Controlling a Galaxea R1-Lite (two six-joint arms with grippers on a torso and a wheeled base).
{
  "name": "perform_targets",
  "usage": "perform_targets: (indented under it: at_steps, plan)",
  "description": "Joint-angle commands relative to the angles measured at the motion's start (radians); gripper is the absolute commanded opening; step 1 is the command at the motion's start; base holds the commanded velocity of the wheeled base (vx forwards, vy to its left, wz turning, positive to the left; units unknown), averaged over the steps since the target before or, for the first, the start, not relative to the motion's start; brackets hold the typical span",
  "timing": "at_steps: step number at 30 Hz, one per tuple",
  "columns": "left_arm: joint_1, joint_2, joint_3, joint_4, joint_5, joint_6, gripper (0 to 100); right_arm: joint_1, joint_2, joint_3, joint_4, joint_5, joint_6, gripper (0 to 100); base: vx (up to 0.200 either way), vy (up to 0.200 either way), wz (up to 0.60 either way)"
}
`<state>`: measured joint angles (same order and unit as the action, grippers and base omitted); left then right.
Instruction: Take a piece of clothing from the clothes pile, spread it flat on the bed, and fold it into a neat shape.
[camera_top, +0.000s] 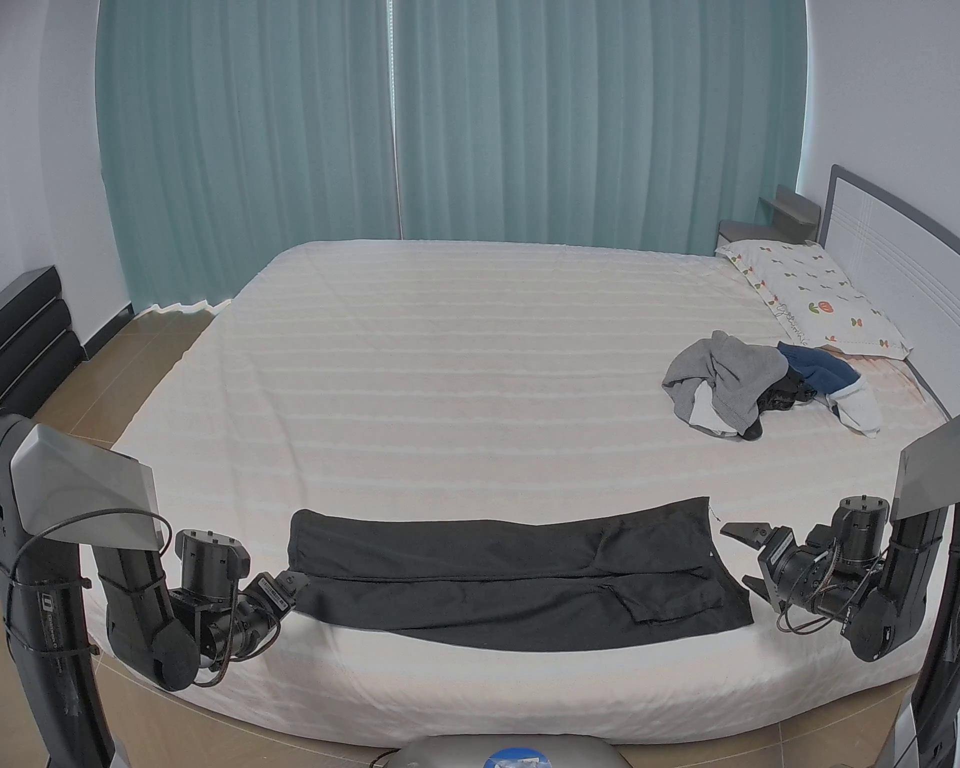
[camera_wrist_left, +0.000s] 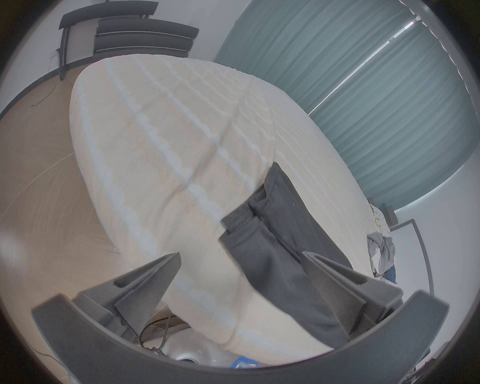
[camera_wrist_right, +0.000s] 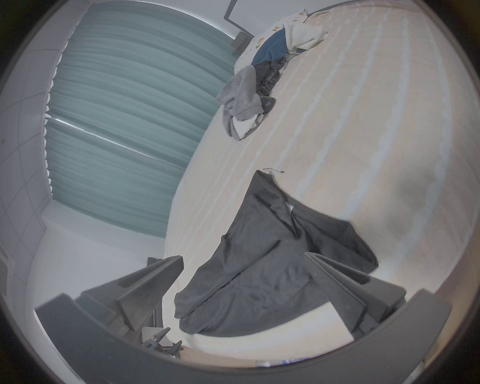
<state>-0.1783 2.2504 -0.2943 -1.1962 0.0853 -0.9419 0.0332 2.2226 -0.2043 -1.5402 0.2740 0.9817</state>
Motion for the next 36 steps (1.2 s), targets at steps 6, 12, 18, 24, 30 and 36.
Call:
perform_targets:
  at_steps: [6, 12, 18, 24, 30, 36]
  plan:
    - [-0.05, 0.129, -0.028, -0.152, 0.048, 0.051, 100, 0.005, 0.101, 0.02, -0.028, 0.01, 0.0, 100, 0.0, 0.0, 0.0]
    - [-0.05, 0.204, -0.106, -0.191, 0.099, 0.104, 100, 0.016, 0.115, 0.011, -0.029, 0.008, 0.002, 100, 0.0, 0.0, 0.0]
    - [-0.049, 0.238, -0.167, -0.194, 0.116, 0.114, 100, 0.017, 0.12, 0.011, -0.029, 0.005, 0.003, 100, 0.0, 0.0, 0.0]
    - [-0.053, 0.248, -0.172, -0.194, 0.143, 0.129, 0, 0.019, 0.12, 0.011, -0.029, 0.005, 0.003, 100, 0.0, 0.0, 0.0]
    - [-0.053, 0.253, -0.171, -0.204, 0.149, 0.13, 0, 0.025, 0.121, 0.019, -0.029, 0.004, 0.003, 100, 0.0, 0.0, 0.0]
    - [-0.053, 0.248, -0.128, -0.206, 0.192, 0.127, 0, 0.025, 0.123, 0.022, -0.029, 0.004, 0.003, 100, 0.0, 0.0, 0.0]
